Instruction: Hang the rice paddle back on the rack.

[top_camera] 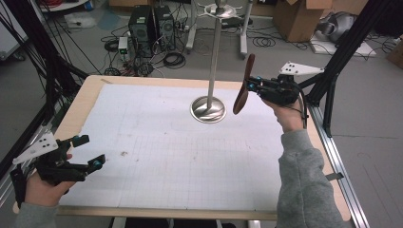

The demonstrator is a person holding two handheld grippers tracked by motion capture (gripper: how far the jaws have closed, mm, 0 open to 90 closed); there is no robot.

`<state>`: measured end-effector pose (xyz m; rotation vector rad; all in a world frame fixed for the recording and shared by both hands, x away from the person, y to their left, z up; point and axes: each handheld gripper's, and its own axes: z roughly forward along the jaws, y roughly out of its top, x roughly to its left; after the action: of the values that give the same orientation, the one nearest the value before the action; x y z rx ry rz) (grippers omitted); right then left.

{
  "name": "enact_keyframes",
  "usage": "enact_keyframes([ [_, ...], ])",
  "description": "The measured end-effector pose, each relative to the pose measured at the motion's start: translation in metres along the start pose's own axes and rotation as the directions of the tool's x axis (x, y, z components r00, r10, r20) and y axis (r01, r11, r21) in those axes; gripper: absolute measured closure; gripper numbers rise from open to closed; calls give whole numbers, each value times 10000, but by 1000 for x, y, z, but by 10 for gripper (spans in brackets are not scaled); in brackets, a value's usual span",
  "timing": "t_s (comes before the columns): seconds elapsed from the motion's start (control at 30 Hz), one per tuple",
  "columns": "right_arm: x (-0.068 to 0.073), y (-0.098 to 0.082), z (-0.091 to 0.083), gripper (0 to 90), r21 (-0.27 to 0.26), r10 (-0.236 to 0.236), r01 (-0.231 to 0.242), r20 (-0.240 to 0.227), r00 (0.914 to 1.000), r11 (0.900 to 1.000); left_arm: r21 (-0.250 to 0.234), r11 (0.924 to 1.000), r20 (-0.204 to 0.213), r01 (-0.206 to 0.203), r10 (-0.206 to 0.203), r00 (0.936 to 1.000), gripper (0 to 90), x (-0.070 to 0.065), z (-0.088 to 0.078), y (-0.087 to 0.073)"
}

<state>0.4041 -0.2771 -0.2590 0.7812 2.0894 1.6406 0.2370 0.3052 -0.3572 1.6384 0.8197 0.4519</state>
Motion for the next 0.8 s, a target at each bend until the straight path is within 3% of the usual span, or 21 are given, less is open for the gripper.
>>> enact_keyframes([
  [0.23,-2,11,3,773,35,-98,98,-13,10000,9999,-34,10000,-67,25,-26,10000,18,2,-3,0],
  [0.47,-10,20,9,773,30,73,-73,2,10000,10000,-18,9997,-51,-262,261,9996,18,-3,-5,5],
  [0.8,-21,36,18,773,102,4,-3,-66,10000,9999,-55,9998,-159,-191,190,9997,18,0,-9,5],
])
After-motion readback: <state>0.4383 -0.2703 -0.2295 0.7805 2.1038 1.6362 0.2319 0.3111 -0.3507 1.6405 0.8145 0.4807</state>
